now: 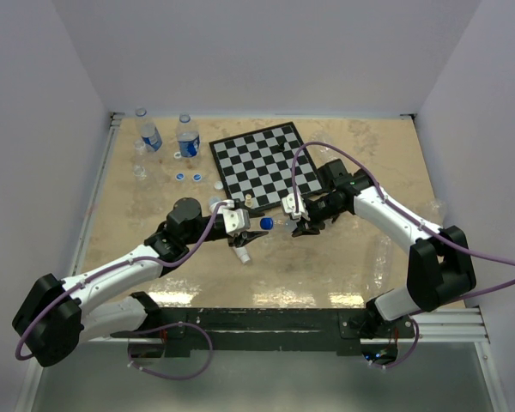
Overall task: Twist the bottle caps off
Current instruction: Unscrew the bottle cap from the plastic bottle.
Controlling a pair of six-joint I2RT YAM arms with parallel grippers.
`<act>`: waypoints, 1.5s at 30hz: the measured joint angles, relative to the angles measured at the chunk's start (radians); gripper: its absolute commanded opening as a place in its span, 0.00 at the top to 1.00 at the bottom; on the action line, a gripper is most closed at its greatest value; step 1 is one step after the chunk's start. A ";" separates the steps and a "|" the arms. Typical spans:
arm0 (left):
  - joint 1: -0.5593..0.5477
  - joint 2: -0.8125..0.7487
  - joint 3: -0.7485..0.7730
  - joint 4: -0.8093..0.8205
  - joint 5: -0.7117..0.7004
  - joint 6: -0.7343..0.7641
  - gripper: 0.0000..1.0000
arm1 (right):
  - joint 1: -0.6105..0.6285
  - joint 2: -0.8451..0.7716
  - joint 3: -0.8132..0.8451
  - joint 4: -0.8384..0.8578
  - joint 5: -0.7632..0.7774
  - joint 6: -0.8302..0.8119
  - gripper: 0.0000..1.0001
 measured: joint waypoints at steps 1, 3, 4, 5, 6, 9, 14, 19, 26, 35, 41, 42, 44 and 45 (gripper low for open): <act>0.000 0.000 0.000 0.000 0.000 0.000 0.49 | 0.000 0.000 0.000 0.000 0.000 0.000 0.92; 0.000 0.000 0.000 0.000 0.000 0.000 0.48 | 0.000 0.000 0.000 0.000 0.000 0.000 0.92; 0.000 0.000 0.000 0.001 0.000 0.000 0.48 | 0.000 0.000 0.000 0.000 0.000 0.000 0.92; 0.000 0.000 0.000 0.002 0.000 0.000 0.48 | 0.000 0.000 0.000 0.000 0.000 0.000 0.92; 0.000 0.000 0.000 0.003 0.000 0.000 0.48 | 0.000 0.000 0.000 0.000 0.000 0.000 0.92; 0.000 0.000 0.000 0.008 0.000 -0.002 0.48 | 0.000 0.000 0.000 0.000 0.000 0.000 0.92; 0.000 0.000 0.000 0.010 0.000 -0.007 0.49 | 0.000 0.000 0.000 0.000 0.000 0.000 0.92; 0.000 0.008 0.000 0.015 0.000 -0.021 0.49 | 0.000 0.000 0.000 0.000 0.000 0.000 0.92; 0.000 0.015 0.000 0.023 0.000 -0.035 0.65 | 0.000 0.015 0.000 0.000 0.000 0.000 0.92; 0.003 0.024 0.002 0.028 0.002 -0.063 1.00 | 0.000 0.021 0.000 -0.001 0.001 0.000 0.92; 0.005 0.029 0.017 0.008 -0.006 -0.101 1.00 | -0.001 0.023 0.000 0.000 0.001 0.000 0.92; 0.006 0.032 0.023 0.003 -0.013 -0.123 1.00 | -0.001 0.023 0.000 0.000 0.001 0.000 0.92; 0.013 0.043 0.039 -0.014 -0.027 -0.178 1.00 | -0.003 0.023 0.000 0.000 0.005 0.003 0.92; 0.015 0.051 0.048 -0.024 -0.035 -0.206 1.00 | -0.005 0.023 0.000 0.000 0.008 0.005 0.92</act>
